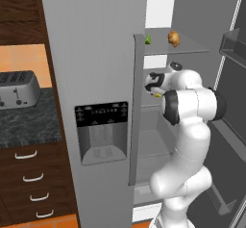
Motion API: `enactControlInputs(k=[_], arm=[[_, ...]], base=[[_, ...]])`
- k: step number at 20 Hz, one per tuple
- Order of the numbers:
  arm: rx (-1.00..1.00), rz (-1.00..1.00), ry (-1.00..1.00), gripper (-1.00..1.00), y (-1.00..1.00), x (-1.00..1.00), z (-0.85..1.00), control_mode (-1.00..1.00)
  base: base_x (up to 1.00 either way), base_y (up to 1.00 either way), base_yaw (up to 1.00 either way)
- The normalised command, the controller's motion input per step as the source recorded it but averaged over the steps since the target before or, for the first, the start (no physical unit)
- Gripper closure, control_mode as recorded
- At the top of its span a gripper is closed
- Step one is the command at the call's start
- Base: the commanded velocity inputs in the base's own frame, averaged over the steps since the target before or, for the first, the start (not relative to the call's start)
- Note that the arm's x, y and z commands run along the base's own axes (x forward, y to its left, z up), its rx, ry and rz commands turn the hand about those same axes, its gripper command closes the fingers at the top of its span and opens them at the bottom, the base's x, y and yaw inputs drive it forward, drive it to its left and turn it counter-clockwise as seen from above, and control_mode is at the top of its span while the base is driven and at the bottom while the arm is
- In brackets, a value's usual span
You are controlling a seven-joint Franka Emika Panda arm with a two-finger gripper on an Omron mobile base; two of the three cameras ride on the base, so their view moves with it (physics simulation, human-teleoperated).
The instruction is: Place one lemon wedge and one chicken drumstick in each tupperware on the nearby counter, to pack two identical lunches.
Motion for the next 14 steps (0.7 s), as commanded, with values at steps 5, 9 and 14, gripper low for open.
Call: enactControlInputs(k=[5,9,14], arm=[[0.0,0.0,0.0,-1.0,-0.03,0.39,-0.32,-1.0],[0.0,0.0,0.06,1.0,0.0,0.18,-0.44,-1.0],[0.0,0.0,0.02,1.0,0.0,-0.24,-0.18,-1.0]], base=[[0.0,0.0,0.0],[0.0,0.0,0.0],[0.0,0.0,0.0]])
